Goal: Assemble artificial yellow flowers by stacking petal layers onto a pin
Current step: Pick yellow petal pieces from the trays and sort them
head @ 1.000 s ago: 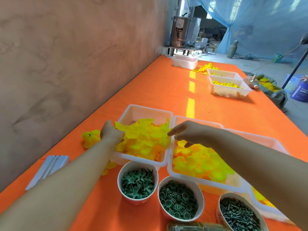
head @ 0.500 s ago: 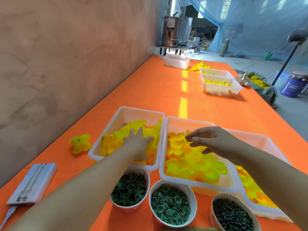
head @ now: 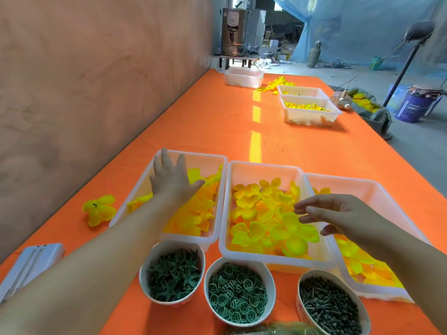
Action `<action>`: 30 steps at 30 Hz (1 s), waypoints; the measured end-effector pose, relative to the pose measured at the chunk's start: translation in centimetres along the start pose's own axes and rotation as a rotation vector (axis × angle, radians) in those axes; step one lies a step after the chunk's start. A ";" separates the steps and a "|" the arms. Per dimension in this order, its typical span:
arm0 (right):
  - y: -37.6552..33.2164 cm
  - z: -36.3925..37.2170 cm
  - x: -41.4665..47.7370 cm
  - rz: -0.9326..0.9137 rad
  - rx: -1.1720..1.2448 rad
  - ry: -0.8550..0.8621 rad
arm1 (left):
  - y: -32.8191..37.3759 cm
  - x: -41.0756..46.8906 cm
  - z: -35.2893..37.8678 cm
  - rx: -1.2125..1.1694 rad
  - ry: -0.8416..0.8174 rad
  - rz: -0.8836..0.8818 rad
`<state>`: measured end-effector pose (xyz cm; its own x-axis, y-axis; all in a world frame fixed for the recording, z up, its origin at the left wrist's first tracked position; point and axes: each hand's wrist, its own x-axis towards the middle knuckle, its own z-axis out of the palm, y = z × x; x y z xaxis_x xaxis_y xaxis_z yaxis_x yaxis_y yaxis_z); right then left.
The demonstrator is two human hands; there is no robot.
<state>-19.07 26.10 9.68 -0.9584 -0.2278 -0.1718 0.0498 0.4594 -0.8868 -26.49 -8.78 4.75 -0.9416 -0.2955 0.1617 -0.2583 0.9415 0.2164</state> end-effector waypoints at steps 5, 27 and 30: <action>1.2 -1.1 -0.7 -0.018 0.068 0.036 | -0.5 -2.2 0.7 -0.061 -0.043 0.266; 9.6 2.4 -13.2 -0.021 -0.284 0.198 | 1.8 -20.5 -1.2 -0.694 0.035 0.479; 10.8 3.5 -13.8 0.002 -0.311 0.143 | 1.8 -22.7 0.8 -0.770 0.067 0.463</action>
<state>-4.34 31.17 0.91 -0.9892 -0.1137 -0.0923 -0.0148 0.7050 -0.7091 -5.75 -0.24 0.75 -0.8947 0.0549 0.4433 0.3827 0.6061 0.6972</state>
